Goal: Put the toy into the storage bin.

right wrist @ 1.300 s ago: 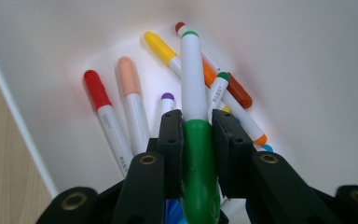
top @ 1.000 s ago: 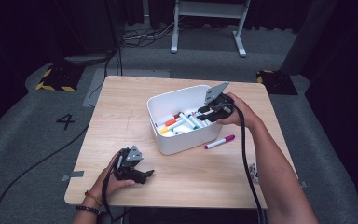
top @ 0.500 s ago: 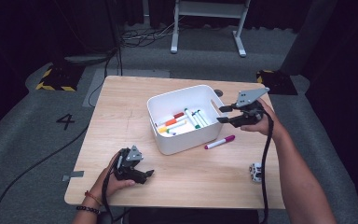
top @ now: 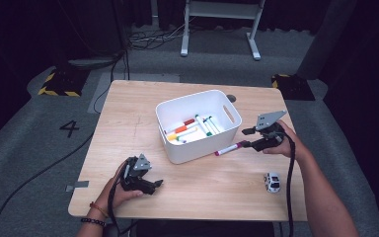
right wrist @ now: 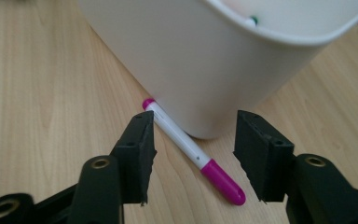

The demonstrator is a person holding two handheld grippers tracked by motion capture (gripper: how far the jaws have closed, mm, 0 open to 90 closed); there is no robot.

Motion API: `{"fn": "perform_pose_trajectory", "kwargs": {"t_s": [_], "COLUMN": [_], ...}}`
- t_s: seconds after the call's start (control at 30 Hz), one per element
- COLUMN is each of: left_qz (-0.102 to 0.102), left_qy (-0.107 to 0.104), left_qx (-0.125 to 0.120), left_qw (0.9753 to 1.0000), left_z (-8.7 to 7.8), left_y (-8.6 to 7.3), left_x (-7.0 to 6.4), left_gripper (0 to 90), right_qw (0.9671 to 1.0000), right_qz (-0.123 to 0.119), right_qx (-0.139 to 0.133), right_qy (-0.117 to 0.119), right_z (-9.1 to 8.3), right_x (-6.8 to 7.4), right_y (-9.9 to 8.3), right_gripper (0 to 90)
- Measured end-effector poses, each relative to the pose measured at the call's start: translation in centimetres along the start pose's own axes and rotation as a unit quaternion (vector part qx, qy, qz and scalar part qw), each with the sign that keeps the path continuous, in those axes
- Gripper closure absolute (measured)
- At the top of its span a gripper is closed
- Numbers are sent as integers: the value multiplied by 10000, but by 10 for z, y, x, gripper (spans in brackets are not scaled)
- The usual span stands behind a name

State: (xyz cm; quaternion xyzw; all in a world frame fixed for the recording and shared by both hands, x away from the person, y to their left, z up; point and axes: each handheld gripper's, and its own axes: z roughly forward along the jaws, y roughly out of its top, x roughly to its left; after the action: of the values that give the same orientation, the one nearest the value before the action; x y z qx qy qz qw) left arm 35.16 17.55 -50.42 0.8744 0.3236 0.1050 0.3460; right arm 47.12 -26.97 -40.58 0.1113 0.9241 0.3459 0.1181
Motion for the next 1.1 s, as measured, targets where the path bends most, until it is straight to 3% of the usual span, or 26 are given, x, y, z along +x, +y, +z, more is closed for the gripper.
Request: {"fn": "perform_pose_trajectory", "kwargs": {"t_s": [0.17, 0.27, 0.37, 0.4, 0.53, 0.6, 0.63, 0.67, 0.77, 0.87, 0.93, 1.1], "left_qz": [-16, -28, -27, -29, -29, -28, -29, -30, -3, -1, -5, -3], "left_qy": [23, 23, 24, 23, 24, 24, 24, 24, 34, 36, 32, 34], "left_qx": [-17, -25, -26, -26, -27, -26, -28, -28, -23, -21, -27, -23], "left_qw": [10000, 10000, 10000, 10000, 10000, 10000, 10000, 10000, 10000, 10000, 10000, 10000], "left_z": [0, 0, 0, 0, 0, 0, 0, 0, 0, 0, 0, 0], "left_y": [0, 0, 0, 0, 0, 0, 0, 0, 0, 0, 0, 0], "left_x": [0, 0, 0, 0, 0, 0, 0, 0, 0, 0, 0, 0], "left_gripper": [127, 127, 128, 128, 127, 127, 127, 128, 128, 128, 128, 128], "right_qw": [9995, 9984, 9984, 9976, 9980, 9981, 9968, 9980, 9966, 9969, 9959, 9953], "right_qz": [148, 427, 371, 451, 441, 473, 656, 464, 579, 611, 693, 627], "right_qx": [268, 350, 416, 513, 412, 386, 445, 425, 577, 473, 556, 538], "right_qy": [-17, -72, -61, -77, -184, -78, -96, -66, -31, 123, 197, 496], "right_z": [23, 33, 43, 46, 54, 56, 58, 61, 67, 70, 68, 63], "right_x": [-8, -11, -16, -16, -20, -21, -20, -23, -23, -24, -21, -14], "right_y": [-22, -33, -40, -41, -42, -42, -42, -44, -45, -47, -46, -48], "right_gripper": [451, 435, 435, 435, 431, 427, 426, 426, 420, 436, 474, 571]}}
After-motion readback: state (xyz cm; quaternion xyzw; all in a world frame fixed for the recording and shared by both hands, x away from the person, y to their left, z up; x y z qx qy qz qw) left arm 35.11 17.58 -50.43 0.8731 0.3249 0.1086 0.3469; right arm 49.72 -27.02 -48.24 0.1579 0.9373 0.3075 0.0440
